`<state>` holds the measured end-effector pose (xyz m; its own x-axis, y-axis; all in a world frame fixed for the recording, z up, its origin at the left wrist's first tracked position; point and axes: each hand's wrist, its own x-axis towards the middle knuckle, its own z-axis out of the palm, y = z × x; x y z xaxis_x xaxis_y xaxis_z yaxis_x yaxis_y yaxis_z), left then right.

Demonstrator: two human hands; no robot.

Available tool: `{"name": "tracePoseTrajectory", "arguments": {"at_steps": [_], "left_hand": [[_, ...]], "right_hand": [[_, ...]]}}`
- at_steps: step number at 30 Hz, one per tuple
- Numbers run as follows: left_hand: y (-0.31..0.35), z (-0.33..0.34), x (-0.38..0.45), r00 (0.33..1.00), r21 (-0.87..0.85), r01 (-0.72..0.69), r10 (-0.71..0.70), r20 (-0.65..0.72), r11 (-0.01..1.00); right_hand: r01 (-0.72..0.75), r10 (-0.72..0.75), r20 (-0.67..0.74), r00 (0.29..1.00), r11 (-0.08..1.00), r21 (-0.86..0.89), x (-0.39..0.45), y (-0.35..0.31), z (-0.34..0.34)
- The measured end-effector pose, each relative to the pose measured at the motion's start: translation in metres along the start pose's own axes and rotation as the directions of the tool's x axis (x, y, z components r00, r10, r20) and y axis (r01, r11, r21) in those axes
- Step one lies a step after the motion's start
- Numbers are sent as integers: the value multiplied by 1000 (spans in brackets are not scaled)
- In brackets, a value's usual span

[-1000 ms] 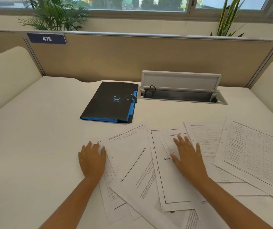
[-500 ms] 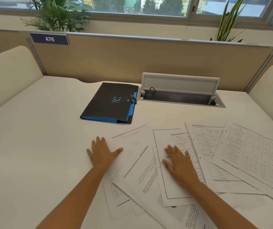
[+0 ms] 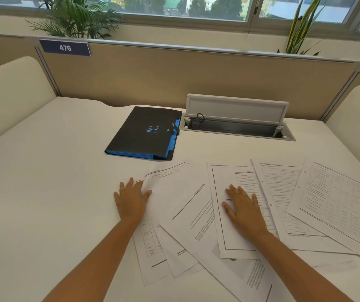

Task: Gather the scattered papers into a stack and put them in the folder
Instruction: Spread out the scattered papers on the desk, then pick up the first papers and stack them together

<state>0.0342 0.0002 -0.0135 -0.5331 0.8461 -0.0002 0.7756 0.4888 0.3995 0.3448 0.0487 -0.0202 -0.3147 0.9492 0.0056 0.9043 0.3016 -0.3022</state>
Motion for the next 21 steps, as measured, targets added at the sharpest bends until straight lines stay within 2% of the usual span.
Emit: {"name": "tracePoseTrajectory", "arguments": {"at_steps": [4,7,10,12,15,17,19,21], "left_hand": [[-1,-3,-4,993,-147,52,-67,-98,988],[9,-10,-4,972,-200,173,-200,-123,964],[24,-19,-1,934,-250,316,-347,-89,915],[32,-24,3,913,-379,374,-409,-13,847],[32,-29,9,916,-551,381,-384,117,742],[28,-30,10,923,-606,373,-350,162,703],[22,-34,10,932,-632,344,-336,138,694],[18,-43,12,948,-677,266,-314,54,687]], "right_hand": [[-5,5,-1,1000,1000,0,1,-7,1],[13,-12,6,1000,1000,-12,3,-14,2],[33,-32,16,999,999,-24,5,-18,4],[39,-39,15,999,999,-32,7,-20,5],[45,-45,3,999,998,-31,8,-19,6],[47,-47,-1,999,999,-25,8,-18,6],[51,-51,-1,999,999,-17,8,-18,6],[52,-52,0,999,999,-8,9,-17,6]]}}
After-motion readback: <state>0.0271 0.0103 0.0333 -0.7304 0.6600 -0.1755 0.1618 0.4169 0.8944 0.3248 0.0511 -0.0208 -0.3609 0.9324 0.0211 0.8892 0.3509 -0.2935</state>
